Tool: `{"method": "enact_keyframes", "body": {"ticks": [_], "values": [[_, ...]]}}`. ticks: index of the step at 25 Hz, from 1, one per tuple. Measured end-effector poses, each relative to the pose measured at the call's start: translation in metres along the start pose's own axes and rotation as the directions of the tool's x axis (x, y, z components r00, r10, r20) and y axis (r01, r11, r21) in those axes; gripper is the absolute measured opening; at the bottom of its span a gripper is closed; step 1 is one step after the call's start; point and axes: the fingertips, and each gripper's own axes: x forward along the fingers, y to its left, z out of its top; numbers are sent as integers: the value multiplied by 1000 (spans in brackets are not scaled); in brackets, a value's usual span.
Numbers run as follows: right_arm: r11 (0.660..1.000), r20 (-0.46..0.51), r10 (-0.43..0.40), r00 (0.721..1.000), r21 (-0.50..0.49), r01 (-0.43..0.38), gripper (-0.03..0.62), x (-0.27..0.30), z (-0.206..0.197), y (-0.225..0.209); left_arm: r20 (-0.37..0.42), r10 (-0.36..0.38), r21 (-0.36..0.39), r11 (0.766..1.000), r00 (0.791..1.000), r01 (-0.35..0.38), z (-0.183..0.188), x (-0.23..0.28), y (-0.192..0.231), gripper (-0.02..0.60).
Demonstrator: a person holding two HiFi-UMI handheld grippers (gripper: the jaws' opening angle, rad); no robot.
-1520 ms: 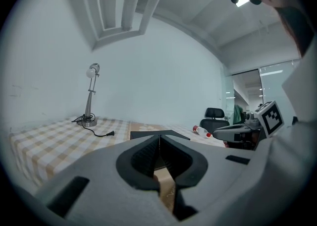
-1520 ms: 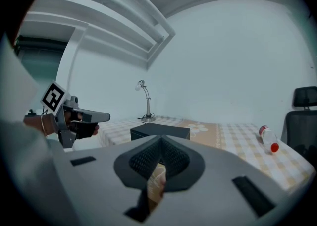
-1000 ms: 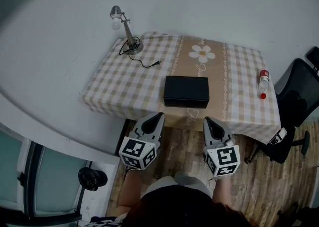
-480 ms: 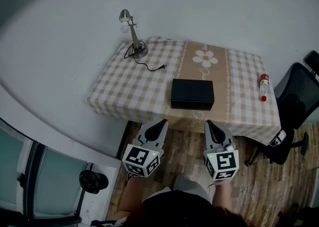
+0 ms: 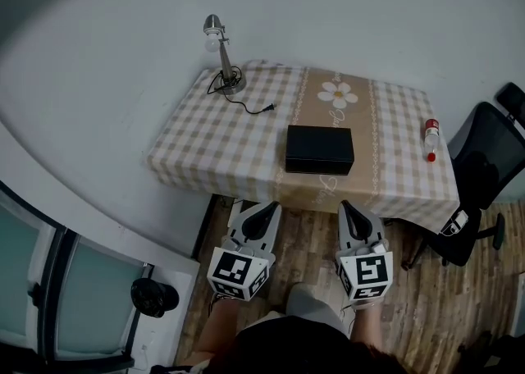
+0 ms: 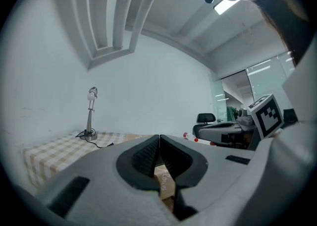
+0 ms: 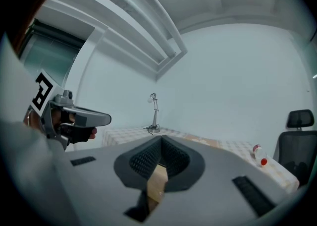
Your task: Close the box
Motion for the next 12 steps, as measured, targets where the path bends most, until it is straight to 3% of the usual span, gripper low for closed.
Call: {"method": "enact_keyframes", "body": {"ticks": [12], "values": [[1000,-13,-1,1000,-29,1,17,-37,4,24,39,1,-5,1000,999,0,8,-38,-26,26]]}}
